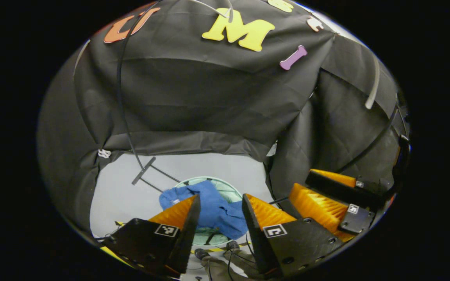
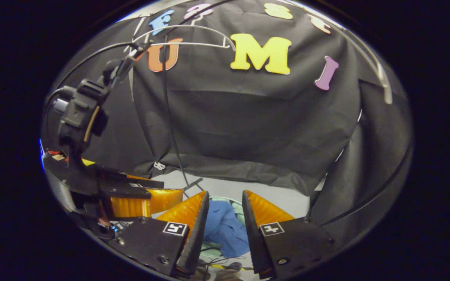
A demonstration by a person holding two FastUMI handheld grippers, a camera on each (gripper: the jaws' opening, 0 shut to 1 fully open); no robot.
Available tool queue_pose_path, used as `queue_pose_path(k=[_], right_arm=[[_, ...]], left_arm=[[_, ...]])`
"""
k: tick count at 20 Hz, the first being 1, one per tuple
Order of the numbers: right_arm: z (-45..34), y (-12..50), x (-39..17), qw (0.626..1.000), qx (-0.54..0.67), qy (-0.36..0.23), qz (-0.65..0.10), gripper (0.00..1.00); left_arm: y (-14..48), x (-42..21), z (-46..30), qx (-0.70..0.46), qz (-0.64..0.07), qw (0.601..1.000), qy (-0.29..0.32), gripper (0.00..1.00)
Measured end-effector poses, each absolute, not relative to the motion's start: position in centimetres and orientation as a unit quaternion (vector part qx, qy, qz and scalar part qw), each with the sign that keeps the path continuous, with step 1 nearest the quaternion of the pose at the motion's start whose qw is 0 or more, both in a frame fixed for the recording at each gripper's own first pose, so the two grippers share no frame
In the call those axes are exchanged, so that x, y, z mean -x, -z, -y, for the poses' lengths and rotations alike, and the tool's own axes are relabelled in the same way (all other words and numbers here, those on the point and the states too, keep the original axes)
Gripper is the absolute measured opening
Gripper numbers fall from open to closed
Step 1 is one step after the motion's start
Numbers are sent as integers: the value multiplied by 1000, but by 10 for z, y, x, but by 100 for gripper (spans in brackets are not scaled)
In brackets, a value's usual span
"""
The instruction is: Grasp the clothes on the hanger with both hands and then place them into the laundry hamper below.
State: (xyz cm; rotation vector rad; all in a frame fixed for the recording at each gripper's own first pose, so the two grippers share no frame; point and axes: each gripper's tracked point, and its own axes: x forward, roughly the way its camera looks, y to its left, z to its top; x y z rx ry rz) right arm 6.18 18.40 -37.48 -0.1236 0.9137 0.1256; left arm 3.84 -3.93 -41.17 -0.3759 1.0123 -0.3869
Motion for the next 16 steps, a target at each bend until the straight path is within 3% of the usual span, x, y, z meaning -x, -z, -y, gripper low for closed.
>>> queue_pose_path(k=[1, 2, 3, 4, 5, 6, 7, 8, 9, 12, 16], right_arm=[[-181, 368, -61, 895, 58, -60, -437, 65], [-177, 358, -58, 898, 55, -58, -433, 67], [-171, 348, -56, 901, 49, -55, -427, 59], [-166, 335, -53, 906, 43, -55, -418, 60], [-160, 321, -50, 910, 38, -54, -409, 67], [-152, 308, -46, 916, 36, -56, -396, 60], [-144, 295, -43, 921, 35, -59, -384, 70], [-137, 282, -41, 926, 35, -62, -370, 64], [-127, 265, -37, 932, 32, -63, -355, 67], [-99, 217, -27, 950, 29, -62, -304, 84], [-71, 148, -27, 970, 24, -60, -235, 89]], left_arm=[[412, -37, 37, 180, -479, 841, 179, 77], [408, -35, 35, 181, -478, 841, 176, 78], [402, -34, 34, 181, -475, 844, 172, 79], [396, -34, 30, 178, -469, 849, 167, 81], [387, -36, 27, 173, -460, 856, 161, 86], [378, -37, 22, 168, -449, 863, 156, 96], [366, -40, 20, 162, -438, 871, 151, 92], [354, -40, 16, 158, -426, 879, 146, 92], [339, -41, 13, 155, -413, 886, 140, 92], [295, -44, 8, 147, -370, 908, 129, 94], [231, -50, 0, 132, -307, 937, 105, 95]])
